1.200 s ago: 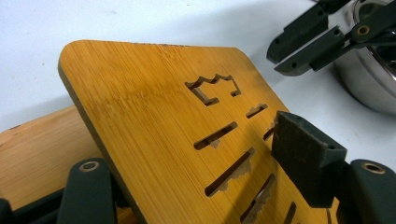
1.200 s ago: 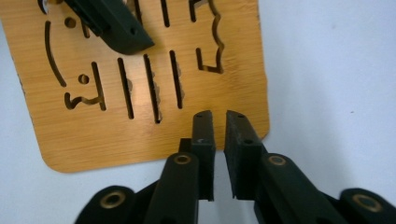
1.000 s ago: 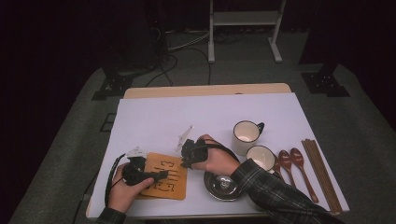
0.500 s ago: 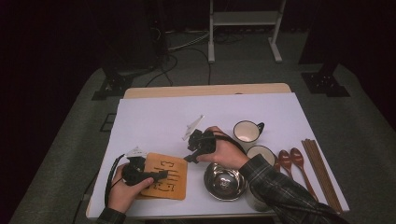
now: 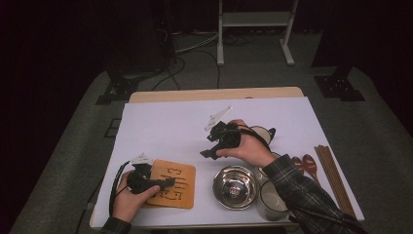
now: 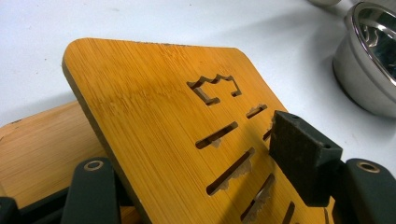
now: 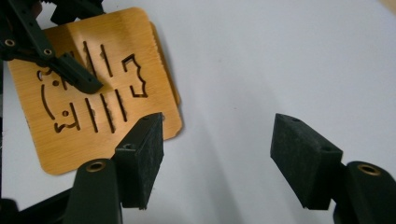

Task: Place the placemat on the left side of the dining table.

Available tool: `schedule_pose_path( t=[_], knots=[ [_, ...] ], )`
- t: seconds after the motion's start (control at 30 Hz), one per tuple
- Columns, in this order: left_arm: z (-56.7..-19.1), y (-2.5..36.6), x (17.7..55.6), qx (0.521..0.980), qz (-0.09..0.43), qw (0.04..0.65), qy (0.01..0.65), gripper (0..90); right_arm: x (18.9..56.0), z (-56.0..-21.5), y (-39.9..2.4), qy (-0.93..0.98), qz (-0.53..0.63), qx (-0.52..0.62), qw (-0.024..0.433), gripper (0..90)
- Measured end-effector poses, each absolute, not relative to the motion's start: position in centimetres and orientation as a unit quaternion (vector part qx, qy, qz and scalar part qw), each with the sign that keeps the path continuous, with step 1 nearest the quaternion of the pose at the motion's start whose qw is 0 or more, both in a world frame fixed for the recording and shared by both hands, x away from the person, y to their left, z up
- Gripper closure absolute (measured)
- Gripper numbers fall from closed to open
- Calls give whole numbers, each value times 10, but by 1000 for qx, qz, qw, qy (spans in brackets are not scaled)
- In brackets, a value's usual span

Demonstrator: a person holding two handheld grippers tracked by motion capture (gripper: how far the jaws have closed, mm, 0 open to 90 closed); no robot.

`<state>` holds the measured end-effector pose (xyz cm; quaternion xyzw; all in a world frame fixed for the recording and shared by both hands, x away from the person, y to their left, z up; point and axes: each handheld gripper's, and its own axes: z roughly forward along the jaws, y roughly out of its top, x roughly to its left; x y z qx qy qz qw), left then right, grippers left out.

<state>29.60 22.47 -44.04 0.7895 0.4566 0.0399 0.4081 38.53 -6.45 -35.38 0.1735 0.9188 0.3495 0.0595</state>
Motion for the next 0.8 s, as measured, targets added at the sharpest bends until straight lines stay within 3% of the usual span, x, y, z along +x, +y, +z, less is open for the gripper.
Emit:
schedule_pose_path(
  t=[0.4, 0.8],
  knots=[
    [-440, 225, 296, 791, 40, 408, 454, 334, 400, -346, -87, 909, 358, 201, 78, 254],
    [-440, 226, 296, 792, 39, 408, 453, 339, 417, -339, -114, 892, 370, 240, 98, 252]
  ],
)
